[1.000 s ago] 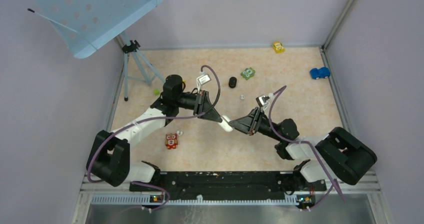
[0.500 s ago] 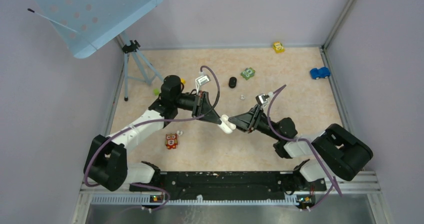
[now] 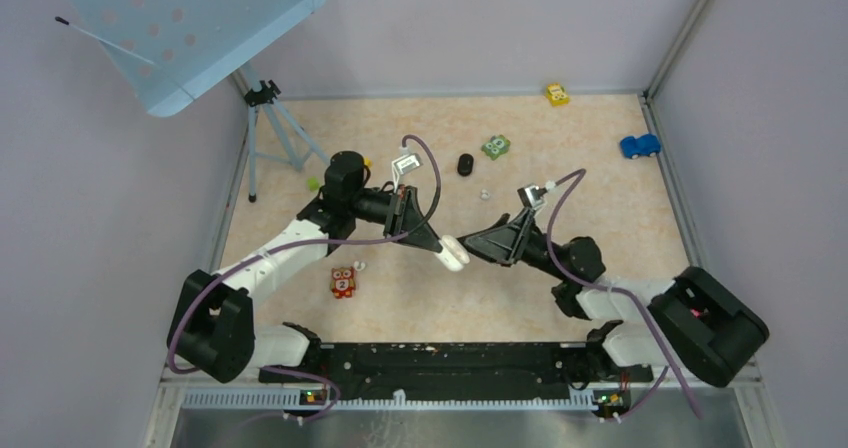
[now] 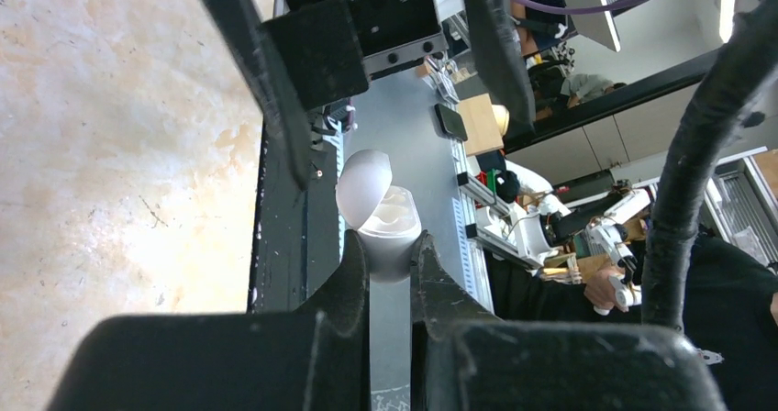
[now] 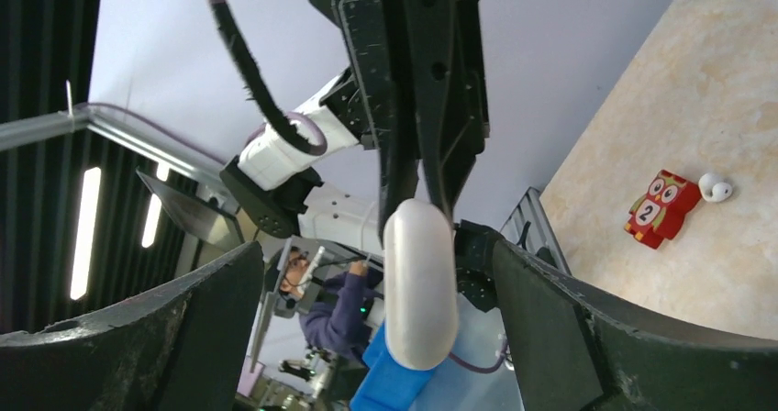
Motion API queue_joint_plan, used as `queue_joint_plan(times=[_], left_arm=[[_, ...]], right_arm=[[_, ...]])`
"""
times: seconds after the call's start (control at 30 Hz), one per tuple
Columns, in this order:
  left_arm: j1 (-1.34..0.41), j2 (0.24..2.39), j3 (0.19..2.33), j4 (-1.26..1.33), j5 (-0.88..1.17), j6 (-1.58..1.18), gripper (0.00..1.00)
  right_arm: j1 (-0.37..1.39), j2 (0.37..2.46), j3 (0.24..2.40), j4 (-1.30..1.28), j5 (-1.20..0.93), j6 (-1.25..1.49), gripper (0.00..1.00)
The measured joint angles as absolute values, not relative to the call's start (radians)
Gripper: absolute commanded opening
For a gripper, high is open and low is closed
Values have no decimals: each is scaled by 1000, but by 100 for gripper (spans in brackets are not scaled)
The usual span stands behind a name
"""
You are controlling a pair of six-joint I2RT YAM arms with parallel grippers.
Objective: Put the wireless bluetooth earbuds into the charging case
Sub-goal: Open the charging case at the center of the board, then pass from the left arm to the right
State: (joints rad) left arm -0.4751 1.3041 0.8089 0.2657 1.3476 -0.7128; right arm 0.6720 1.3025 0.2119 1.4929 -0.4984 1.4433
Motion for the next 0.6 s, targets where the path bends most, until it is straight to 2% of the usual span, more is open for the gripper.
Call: queue_joint_plan(times=[0.17,0.37,0.6], left_arm=[[-475,1304,820,226,1351,-680,0],[-475,1304,826,204,1374,-650,0],[-476,1304,865,115,1420,-558,0]], right_arm=[[672,1096,247,1236,-517,1316,92],[672,833,401,634,-436,1016,93],[681,759,594,189,-393,722,93]])
